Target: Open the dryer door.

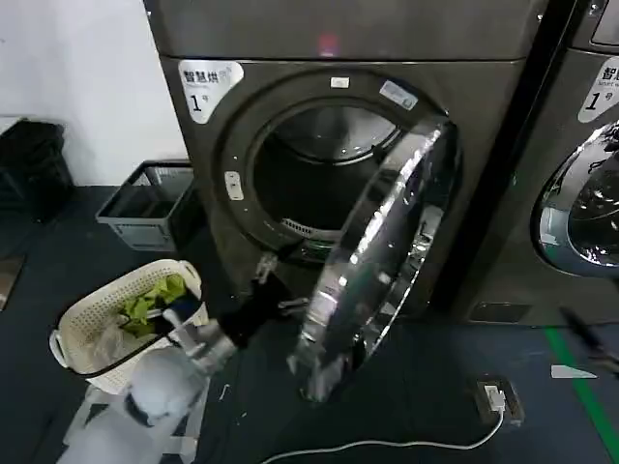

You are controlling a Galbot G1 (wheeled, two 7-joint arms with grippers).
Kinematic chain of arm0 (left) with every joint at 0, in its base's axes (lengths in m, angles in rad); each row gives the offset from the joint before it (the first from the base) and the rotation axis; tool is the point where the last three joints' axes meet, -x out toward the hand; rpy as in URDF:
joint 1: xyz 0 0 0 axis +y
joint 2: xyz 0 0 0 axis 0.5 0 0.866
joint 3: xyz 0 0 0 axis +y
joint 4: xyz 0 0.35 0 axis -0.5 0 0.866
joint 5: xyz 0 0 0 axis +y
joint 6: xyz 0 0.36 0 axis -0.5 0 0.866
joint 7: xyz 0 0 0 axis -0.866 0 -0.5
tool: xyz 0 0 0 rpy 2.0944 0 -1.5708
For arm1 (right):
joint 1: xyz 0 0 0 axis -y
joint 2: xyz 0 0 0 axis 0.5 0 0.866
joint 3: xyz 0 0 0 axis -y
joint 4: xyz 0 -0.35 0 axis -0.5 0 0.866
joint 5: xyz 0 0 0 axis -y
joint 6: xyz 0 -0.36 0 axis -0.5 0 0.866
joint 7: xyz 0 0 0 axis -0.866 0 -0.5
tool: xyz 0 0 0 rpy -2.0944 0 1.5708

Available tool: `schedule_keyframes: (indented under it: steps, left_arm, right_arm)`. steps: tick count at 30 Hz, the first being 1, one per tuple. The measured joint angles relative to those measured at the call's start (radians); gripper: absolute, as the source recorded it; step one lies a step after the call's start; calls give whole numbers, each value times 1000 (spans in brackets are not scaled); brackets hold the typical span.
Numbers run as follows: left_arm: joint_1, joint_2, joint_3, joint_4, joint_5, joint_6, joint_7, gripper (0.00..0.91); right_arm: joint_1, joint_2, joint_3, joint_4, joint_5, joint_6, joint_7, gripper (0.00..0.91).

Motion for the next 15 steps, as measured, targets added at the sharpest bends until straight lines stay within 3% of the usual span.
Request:
schedule_keyframes:
  steps: [9, 15]
  left_arm:
    - [-106, -65, 143, 54, 5, 4, -15, 907]
    - [-176, -124, 221, 109, 3, 5, -23, 907]
  right_arm:
    - [31, 169, 172, -85, -199, -69, 394, 907]
    - [76, 252, 275, -166, -273, -139, 616, 907]
